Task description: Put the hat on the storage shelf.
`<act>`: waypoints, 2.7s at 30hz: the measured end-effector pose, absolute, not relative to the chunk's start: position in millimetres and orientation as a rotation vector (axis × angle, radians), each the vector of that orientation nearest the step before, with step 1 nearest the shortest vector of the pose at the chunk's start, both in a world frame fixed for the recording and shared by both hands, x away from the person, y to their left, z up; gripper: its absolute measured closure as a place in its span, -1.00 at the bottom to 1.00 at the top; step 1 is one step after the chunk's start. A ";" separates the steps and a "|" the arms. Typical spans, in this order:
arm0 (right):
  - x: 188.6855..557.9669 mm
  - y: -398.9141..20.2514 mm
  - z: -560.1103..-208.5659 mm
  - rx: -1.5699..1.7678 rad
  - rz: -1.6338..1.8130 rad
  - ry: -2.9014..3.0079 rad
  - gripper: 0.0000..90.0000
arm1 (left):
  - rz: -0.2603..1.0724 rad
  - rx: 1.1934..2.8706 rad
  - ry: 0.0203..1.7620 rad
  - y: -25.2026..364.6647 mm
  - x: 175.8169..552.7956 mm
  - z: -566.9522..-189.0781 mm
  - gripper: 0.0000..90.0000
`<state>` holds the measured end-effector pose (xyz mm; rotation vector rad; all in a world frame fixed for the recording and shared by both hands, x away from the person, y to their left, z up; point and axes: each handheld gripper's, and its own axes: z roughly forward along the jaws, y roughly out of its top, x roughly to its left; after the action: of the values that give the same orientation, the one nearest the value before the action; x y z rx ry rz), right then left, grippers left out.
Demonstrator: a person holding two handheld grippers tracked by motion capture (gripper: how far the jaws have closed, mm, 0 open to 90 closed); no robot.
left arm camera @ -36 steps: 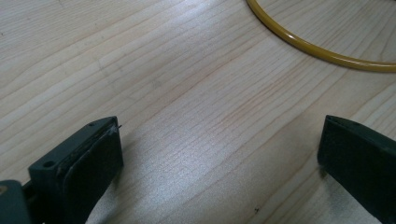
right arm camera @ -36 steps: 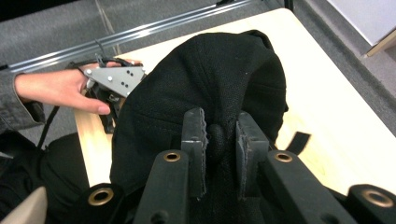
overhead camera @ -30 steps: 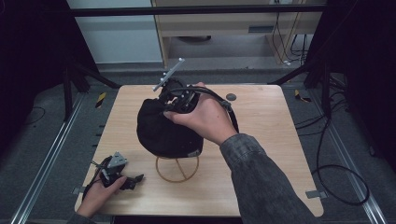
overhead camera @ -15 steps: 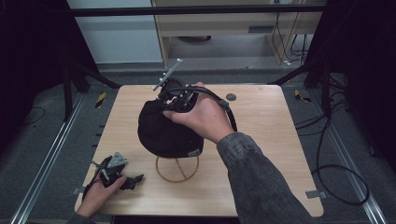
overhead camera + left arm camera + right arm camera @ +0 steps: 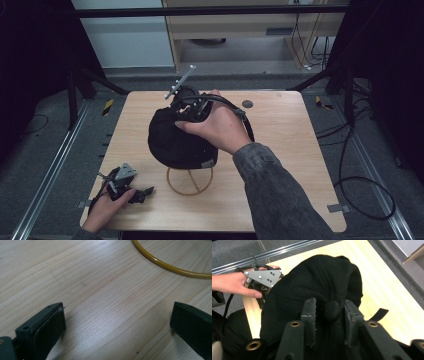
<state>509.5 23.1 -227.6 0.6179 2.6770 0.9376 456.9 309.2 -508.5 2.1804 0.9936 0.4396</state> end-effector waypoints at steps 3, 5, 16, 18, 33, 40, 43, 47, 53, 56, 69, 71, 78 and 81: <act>508.9 20.4 -229.0 0.628 0.924 2.677 0.36 | 0.439 2.180 0.994 309.2 456.9 -508.5 -1.00; 508.7 18.3 -229.4 0.633 0.924 2.674 0.30 | 0.440 2.180 0.994 309.2 456.9 -508.5 -1.00; 505.7 13.6 -228.7 0.655 0.953 2.671 0.12 | 0.439 2.180 0.994 309.2 456.9 -508.5 -1.00; 502.8 12.4 -226.4 0.655 0.966 2.665 0.07 | 0.440 2.180 0.994 309.2 456.9 -508.5 -1.00; 497.7 -7.9 -223.4 0.712 1.050 2.585 -0.28 | 0.439 2.181 0.994 309.2 456.9 -508.5 -1.00; 498.4 -23.9 -224.7 0.797 1.096 2.516 -0.57 | 0.440 2.180 0.993 309.2 456.9 -508.5 -1.00; 498.6 -32.0 -224.5 0.832 1.106 2.485 -0.66 | 0.439 2.180 0.993 309.1 456.9 -508.5 -1.00; 497.7 -43.1 -224.1 0.850 1.118 2.451 -0.75 | 0.437 2.180 0.992 309.1 456.8 -508.5 -1.00; 498.1 -62.0 -225.3 0.882 1.143 2.393 -0.80 | 0.437 2.179 0.993 309.0 456.8 -508.5 -1.00; 498.7 -70.1 -226.6 0.899 1.139 2.383 -0.82 | 0.438 2.180 0.993 309.0 456.7 -508.5 -1.00; 496.2 -101.4 -233.7 0.952 1.106 2.298 -0.90 | 0.437 2.179 0.992 308.9 456.6 -508.5 -1.00; 495.6 -107.4 -237.1 0.961 1.093 2.286 -0.90 | 0.438 2.177 0.992 308.8 456.6 -508.7 -1.00; 490.3 -132.4 -255.1 0.983 1.012 2.229 -0.80 | 0.438 2.177 0.992 308.6 456.3 -508.7 -1.00; 486.2 -143.0 -265.3 0.995 0.994 2.215 -0.77 | 0.438 2.177 0.991 308.5 456.3 -508.8 -1.00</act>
<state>486.2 -143.0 -265.3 0.9953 2.2154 0.9936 456.3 308.5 -508.8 2.1770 0.9913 0.4383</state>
